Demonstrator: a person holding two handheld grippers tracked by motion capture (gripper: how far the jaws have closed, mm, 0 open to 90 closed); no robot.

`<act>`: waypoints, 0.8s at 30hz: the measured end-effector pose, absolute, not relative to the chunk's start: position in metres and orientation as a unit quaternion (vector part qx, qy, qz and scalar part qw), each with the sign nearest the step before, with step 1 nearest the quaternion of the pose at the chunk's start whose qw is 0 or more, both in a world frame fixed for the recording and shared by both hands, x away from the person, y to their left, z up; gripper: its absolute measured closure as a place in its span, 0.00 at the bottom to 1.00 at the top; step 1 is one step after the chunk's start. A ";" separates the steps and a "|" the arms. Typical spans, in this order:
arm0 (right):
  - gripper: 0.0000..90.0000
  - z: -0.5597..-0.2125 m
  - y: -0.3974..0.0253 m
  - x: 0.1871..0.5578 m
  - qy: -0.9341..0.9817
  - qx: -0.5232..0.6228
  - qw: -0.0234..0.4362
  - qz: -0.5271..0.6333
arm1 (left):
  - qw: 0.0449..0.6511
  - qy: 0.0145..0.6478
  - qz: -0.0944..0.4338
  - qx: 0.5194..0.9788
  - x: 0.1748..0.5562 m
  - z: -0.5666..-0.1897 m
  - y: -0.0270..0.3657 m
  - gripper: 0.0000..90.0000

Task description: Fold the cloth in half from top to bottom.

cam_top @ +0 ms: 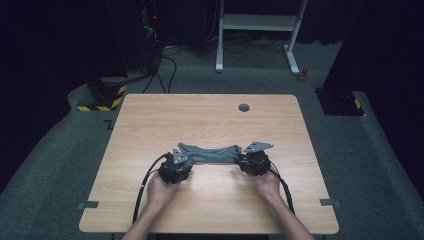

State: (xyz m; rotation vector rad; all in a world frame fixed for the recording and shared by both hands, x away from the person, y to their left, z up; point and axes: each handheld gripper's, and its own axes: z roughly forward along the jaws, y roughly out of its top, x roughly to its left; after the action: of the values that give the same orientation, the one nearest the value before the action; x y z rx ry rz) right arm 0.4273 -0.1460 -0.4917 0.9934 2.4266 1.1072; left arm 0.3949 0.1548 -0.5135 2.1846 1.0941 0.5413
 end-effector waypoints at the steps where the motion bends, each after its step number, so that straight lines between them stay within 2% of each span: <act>1: 0.76 -0.494 -0.145 0.427 0.843 0.345 0.148 0.385 | 0.314 0.414 0.209 0.829 0.397 -0.515 0.155 0.71; 3: 0.73 -0.501 -0.141 0.430 0.843 0.352 0.155 0.376 | 0.322 0.413 0.210 0.826 0.400 -0.516 0.155 0.77; 5: 0.76 -0.506 -0.138 0.437 0.843 0.361 0.155 0.368 | 0.324 0.410 0.209 0.827 0.403 -0.517 0.156 0.85; 6: 0.79 -0.509 -0.137 0.440 0.843 0.364 0.152 0.366 | 0.325 0.409 0.209 0.827 0.404 -0.517 0.156 0.89; 9: 0.98 -0.514 -0.137 0.446 0.849 0.366 0.138 0.356 | 0.318 0.404 0.201 0.834 0.406 -0.515 0.158 0.99; 13: 0.99 -0.501 -0.140 0.440 0.855 0.357 0.112 0.360 | 0.339 0.392 0.185 0.835 0.401 -0.505 0.165 1.00; 19: 0.99 -0.467 -0.145 0.422 0.857 0.338 0.128 0.367 | 0.350 0.373 0.166 0.843 0.400 -0.479 0.169 0.99; 24: 0.98 -0.471 -0.137 0.446 0.852 0.370 0.117 0.350 | 0.332 0.400 0.164 0.838 0.420 -0.488 0.168 0.99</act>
State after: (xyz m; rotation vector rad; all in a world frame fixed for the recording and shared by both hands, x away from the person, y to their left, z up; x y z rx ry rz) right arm 0.4461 -0.1367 -0.4714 1.0829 2.4945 1.0258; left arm 0.4198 0.1676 -0.4877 2.1908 1.0464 0.4273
